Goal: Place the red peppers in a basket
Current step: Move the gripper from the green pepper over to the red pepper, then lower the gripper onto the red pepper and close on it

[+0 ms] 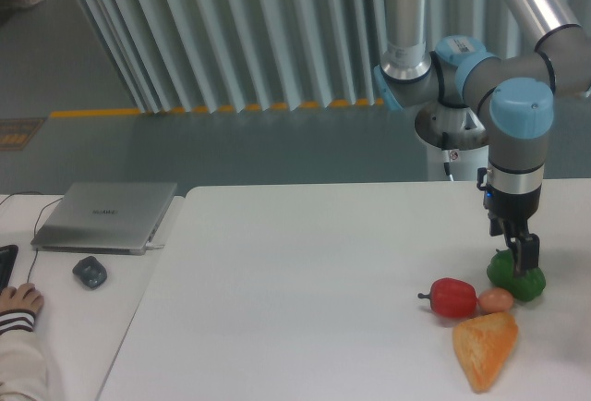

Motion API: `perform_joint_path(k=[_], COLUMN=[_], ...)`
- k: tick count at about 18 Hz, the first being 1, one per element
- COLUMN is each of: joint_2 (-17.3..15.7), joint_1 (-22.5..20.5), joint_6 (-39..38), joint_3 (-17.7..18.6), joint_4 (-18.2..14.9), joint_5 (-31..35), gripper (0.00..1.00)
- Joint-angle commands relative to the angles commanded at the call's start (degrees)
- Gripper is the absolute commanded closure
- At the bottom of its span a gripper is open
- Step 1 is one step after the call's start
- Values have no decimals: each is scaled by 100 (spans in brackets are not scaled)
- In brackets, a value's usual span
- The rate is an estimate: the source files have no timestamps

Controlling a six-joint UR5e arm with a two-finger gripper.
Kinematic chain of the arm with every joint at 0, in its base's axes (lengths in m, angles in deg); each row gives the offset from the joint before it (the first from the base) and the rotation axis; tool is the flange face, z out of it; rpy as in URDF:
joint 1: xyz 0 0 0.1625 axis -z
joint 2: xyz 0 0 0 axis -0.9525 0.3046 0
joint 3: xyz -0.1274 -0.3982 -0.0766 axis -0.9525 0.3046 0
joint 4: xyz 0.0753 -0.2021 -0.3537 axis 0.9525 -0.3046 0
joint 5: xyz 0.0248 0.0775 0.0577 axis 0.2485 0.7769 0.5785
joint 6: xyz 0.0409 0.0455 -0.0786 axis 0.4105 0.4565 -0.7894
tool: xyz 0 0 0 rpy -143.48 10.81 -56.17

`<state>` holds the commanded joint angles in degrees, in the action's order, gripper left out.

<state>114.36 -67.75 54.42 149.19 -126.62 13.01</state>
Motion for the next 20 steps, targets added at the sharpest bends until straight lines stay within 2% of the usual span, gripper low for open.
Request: perform_joint_path(k=[2, 5, 13, 20], joint_2=[-9, 61, 263, 500], joint_1=[0, 53, 483, 887], joint_6=[-201, -1123, -1599, -1582], joint_3=[0, -88, -316, -431], joint_4=[45, 62, 62, 80], joint_5=[0, -17, -44, 9], gripper=[0, 0, 0, 0])
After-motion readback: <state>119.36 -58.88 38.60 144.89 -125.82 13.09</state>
